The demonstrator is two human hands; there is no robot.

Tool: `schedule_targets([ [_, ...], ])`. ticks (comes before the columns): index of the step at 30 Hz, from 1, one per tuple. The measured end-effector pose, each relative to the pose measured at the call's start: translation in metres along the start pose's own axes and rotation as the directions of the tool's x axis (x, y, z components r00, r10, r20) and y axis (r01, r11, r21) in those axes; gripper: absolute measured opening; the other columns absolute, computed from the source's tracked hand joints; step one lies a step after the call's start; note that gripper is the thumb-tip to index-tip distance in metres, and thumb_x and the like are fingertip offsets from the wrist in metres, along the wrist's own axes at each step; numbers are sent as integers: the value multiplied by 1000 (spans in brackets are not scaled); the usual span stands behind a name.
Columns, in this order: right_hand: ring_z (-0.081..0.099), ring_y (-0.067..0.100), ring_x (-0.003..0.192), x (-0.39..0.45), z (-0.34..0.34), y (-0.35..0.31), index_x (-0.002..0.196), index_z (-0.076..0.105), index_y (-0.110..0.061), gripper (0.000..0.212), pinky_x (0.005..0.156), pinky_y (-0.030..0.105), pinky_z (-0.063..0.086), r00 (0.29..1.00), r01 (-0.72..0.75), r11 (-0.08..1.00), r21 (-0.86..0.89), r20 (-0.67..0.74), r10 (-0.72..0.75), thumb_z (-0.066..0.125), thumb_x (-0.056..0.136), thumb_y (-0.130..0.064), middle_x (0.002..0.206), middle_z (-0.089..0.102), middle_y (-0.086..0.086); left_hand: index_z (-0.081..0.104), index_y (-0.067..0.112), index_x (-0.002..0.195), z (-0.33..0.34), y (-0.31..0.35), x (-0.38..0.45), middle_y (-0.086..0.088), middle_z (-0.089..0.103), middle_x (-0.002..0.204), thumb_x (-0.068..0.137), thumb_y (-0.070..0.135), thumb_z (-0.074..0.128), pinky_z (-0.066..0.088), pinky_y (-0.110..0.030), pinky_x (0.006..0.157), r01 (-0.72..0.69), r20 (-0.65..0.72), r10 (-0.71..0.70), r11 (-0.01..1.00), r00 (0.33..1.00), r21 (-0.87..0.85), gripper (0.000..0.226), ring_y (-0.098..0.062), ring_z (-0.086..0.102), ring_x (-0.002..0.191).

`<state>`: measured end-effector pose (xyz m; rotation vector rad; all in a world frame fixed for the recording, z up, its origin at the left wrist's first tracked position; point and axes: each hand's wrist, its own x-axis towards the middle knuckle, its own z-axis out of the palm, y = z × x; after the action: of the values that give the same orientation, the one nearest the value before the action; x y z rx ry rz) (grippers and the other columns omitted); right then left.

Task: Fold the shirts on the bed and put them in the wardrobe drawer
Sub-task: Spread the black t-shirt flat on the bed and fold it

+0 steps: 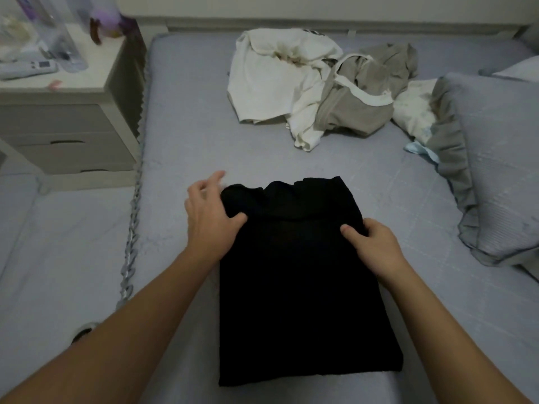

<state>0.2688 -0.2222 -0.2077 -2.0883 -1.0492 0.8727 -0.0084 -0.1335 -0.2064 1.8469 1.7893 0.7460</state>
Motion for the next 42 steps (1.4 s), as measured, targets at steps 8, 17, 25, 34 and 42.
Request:
schedule_targets([
  [8, 69, 11, 73, 14, 6, -17, 86, 69, -21, 15, 63, 27, 50, 1000, 25, 983, 182, -17, -22, 64, 90, -34, 77, 72, -8, 57, -1, 76, -17, 5, 35, -7, 56, 72, 97, 33, 48, 46, -38, 69, 107, 26, -108, 872, 994, -477, 41, -12, 50, 71],
  [17, 60, 11, 71, 1, 15, 1, 78, 60, -24, 17, 56, 24, 38, 988, 4, 1000, 12, -155, -2, 60, 92, -32, 75, 64, -8, 55, 14, 117, -8, -18, 43, -6, 60, 115, 85, 47, 66, 44, -30, 87, 367, -65, -428, 834, 901, -412, 47, -24, 60, 105],
  [25, 64, -2, 98, -42, 16, 21, 125, 55, -31, 38, 83, 22, 50, 999, -18, 960, 279, 30, 10, 67, 89, -37, 114, 64, -17, 59, 35, 103, 2, -13, -96, 14, 69, 102, 47, 81, 75, 57, -28, 78, 535, 406, -400, 787, 822, -307, 75, -3, 68, 88],
  [34, 58, -3, 86, -112, -14, 52, 126, 55, -25, 56, 69, 14, 41, 996, -83, 995, -54, 20, 84, 72, 80, -53, 103, 60, -14, 62, 22, 121, -15, -18, -157, 0, 74, 108, 70, 10, 74, 58, -28, 77, 636, 662, -301, 690, 686, -346, 54, -16, 72, 93],
  [42, 73, 11, 82, -185, -31, 86, 107, 66, -18, 25, 61, 14, 52, 940, -217, 961, 173, 304, 158, 75, 84, -17, 97, 76, 0, 60, 10, 109, -40, -18, -234, -6, 70, 93, 67, 10, 62, 56, -35, 79, 655, 630, -443, 743, 638, -141, 42, -22, 68, 86],
])
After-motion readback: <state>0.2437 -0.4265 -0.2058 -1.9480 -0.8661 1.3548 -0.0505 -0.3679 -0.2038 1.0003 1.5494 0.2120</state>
